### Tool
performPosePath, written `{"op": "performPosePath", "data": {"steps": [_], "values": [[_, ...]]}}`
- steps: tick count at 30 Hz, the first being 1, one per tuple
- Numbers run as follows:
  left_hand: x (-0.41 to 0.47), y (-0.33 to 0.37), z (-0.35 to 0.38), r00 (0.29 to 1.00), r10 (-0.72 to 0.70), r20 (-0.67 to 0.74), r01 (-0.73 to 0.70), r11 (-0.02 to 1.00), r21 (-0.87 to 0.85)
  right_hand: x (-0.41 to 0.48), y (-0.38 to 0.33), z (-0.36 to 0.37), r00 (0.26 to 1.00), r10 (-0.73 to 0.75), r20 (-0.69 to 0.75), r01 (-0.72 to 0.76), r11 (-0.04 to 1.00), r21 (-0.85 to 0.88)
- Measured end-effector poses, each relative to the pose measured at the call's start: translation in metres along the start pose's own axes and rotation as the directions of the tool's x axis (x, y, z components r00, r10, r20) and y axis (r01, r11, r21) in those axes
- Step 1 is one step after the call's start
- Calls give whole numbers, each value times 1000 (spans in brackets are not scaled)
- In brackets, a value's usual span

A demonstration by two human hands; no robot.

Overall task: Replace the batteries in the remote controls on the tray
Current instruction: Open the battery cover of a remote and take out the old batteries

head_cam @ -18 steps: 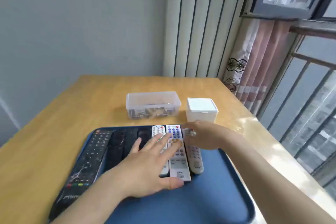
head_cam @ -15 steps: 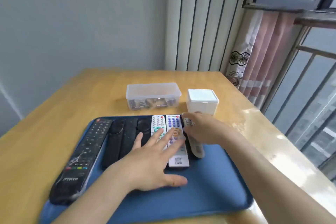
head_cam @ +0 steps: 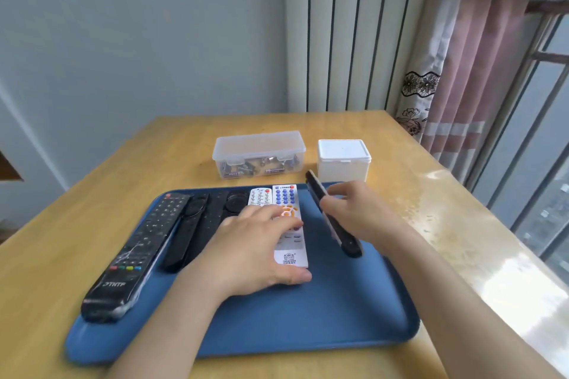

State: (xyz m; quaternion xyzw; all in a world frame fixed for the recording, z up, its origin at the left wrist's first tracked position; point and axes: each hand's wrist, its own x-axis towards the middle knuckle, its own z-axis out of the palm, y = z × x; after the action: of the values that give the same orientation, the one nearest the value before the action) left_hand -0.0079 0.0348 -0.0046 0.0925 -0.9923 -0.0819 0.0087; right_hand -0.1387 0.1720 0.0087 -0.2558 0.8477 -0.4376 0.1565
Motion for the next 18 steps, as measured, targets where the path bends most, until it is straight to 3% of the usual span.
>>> {"op": "performPosePath", "data": {"steps": [1, 3, 4, 5, 7, 9, 12, 14, 18], "values": [[-1, -1, 2, 1000, 7, -3, -7, 1000, -12, 0, 1, -1, 998, 60, 18, -62, 949, 308], [-4, 0, 6, 997, 26, -67, -30, 997, -69, 0, 2, 4, 977, 113, 180, -212, 577, 789], [-3, 2, 6, 989, 17, -148, -39, 988, -148, -2, 1, 9, 965, 106, 242, -264, 401, 877], [-3, 3, 7, 969, -21, -245, -45, 964, -261, -4, 0, 15, 956, 96, 277, -293, 303, 907], [-2, 10, 7, 912, -156, -378, -73, 847, -526, -7, -3, 27, 953, 83, 290, -301, 276, 913], [-3, 21, 6, 900, -247, -360, -89, 704, -705, -9, -5, 36, 954, 41, 297, -295, 307, 905], [-4, 29, 8, 904, -293, -310, -111, 540, -834, -12, -8, 39, 958, -3, 288, -270, 339, 901], [-3, 31, 10, 890, -300, -343, -131, 552, -823, -12, -7, 41, 956, 25, 292, -283, 345, 895], [-6, 31, 13, 839, -222, -496, -157, 775, -612, -14, -9, 39, 938, -26, 346, -319, 327, 890]]}}
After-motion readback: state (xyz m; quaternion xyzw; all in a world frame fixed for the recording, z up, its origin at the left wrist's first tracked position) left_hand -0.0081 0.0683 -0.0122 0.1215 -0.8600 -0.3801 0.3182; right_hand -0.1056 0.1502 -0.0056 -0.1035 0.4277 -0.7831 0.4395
